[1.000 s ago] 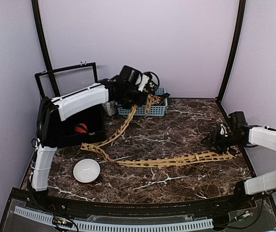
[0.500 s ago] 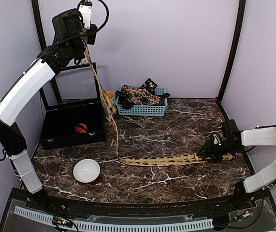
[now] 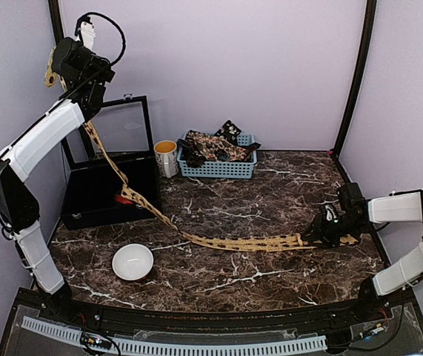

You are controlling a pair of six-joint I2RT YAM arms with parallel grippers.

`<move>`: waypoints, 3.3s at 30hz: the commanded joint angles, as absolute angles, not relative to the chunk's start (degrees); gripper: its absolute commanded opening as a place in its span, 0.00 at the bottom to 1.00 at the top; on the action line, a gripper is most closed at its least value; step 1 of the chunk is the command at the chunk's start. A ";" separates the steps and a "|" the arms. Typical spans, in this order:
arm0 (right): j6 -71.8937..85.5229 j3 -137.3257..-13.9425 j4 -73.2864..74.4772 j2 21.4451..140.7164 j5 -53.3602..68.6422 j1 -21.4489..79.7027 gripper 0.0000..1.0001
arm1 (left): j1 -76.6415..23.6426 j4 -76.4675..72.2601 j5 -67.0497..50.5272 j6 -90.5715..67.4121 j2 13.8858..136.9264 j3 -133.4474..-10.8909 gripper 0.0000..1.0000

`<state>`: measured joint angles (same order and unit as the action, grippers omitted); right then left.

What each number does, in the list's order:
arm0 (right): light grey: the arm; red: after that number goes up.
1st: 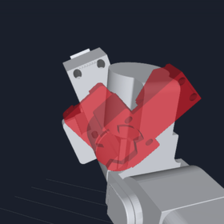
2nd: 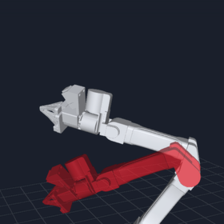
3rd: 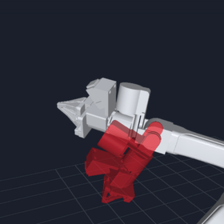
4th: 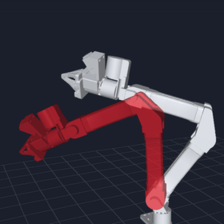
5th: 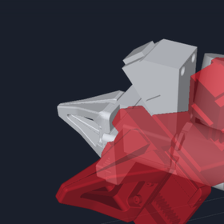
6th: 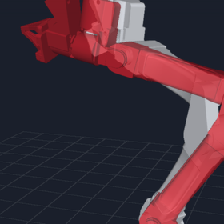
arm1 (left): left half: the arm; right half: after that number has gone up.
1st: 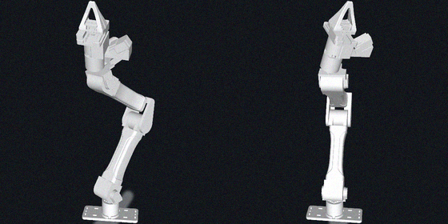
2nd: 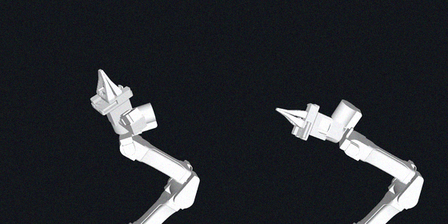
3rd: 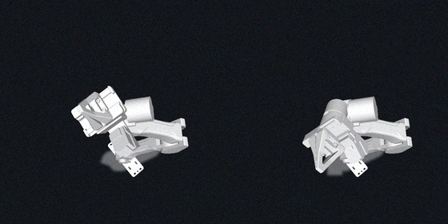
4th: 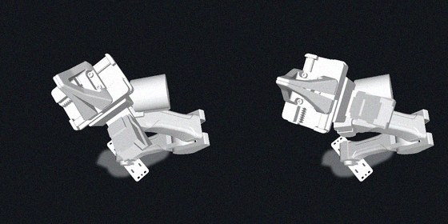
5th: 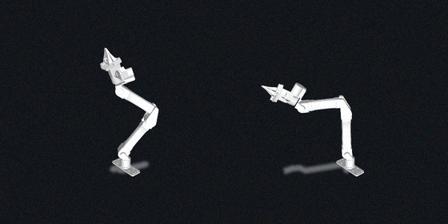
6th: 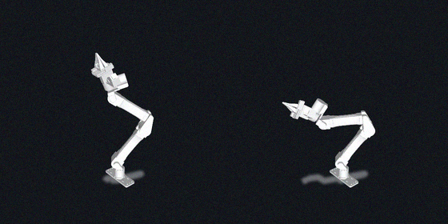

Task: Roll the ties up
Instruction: Flatten out the tie at the center of the board.

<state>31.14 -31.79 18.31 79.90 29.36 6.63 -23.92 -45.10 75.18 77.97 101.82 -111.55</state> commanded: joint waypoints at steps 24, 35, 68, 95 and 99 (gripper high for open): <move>31.65 -30.53 24.57 78.02 18.35 4.73 0.28 | -8.41 -31.39 78.52 64.25 94.75 -106.40 0.00; 31.20 -34.20 23.24 73.60 24.28 4.76 0.37 | -23.78 -91.61 90.79 116.54 104.62 -97.41 0.00; 30.61 -36.17 24.54 72.08 26.00 4.75 0.42 | -47.51 9.10 56.95 49.82 110.02 -123.89 0.06; 32.20 -34.55 24.28 68.36 27.90 4.75 0.44 | -56.12 45.21 18.37 -7.55 116.17 -121.46 0.00; 32.84 -34.16 24.30 67.62 28.29 4.75 0.48 | -59.74 39.47 16.07 -3.38 118.67 -119.61 0.04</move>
